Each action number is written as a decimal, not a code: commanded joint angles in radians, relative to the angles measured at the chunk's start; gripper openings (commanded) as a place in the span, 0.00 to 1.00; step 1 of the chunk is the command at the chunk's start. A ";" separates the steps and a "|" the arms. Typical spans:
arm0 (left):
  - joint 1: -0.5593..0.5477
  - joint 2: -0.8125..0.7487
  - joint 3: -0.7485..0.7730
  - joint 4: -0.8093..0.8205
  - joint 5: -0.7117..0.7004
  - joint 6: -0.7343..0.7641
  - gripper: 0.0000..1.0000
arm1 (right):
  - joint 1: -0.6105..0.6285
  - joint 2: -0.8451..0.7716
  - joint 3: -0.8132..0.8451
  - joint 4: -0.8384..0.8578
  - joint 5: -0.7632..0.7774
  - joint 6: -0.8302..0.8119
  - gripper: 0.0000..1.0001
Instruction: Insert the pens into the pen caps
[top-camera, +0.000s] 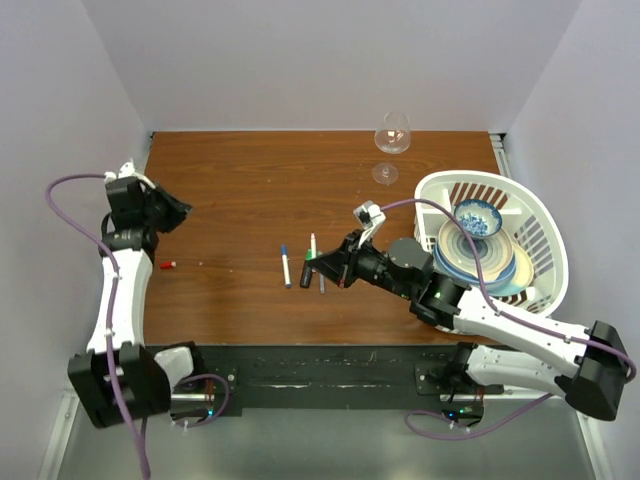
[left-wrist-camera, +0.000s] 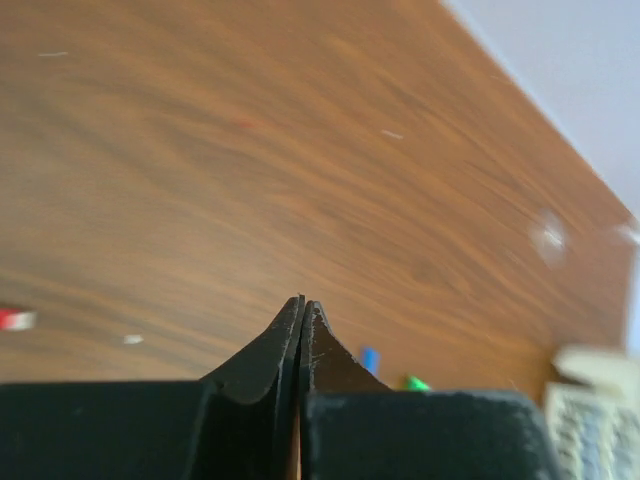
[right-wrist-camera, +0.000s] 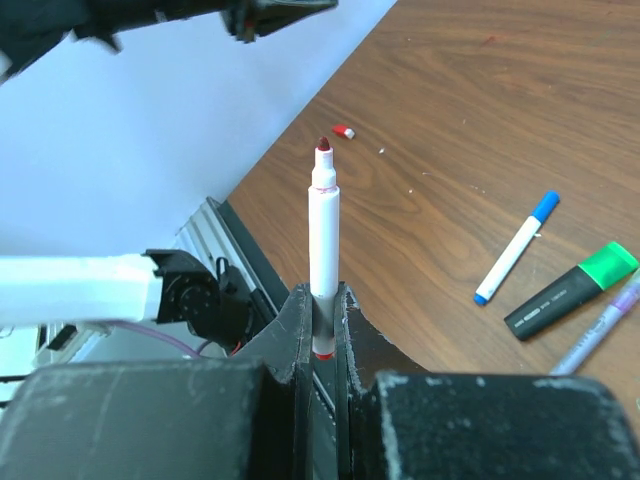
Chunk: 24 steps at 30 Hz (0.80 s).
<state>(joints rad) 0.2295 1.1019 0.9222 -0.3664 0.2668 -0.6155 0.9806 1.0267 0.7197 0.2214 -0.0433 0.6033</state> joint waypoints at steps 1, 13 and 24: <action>0.059 0.137 0.081 -0.075 -0.220 0.080 0.00 | -0.002 -0.046 -0.023 -0.010 0.023 -0.048 0.00; 0.131 0.455 0.141 -0.057 -0.459 0.155 0.00 | -0.005 -0.083 -0.046 0.021 -0.015 -0.046 0.00; 0.130 0.541 0.141 -0.112 -0.532 0.172 0.00 | -0.010 -0.096 -0.035 0.010 -0.029 -0.048 0.00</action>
<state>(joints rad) 0.3534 1.6310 1.0294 -0.4664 -0.2028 -0.4755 0.9752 0.9596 0.6788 0.1940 -0.0528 0.5640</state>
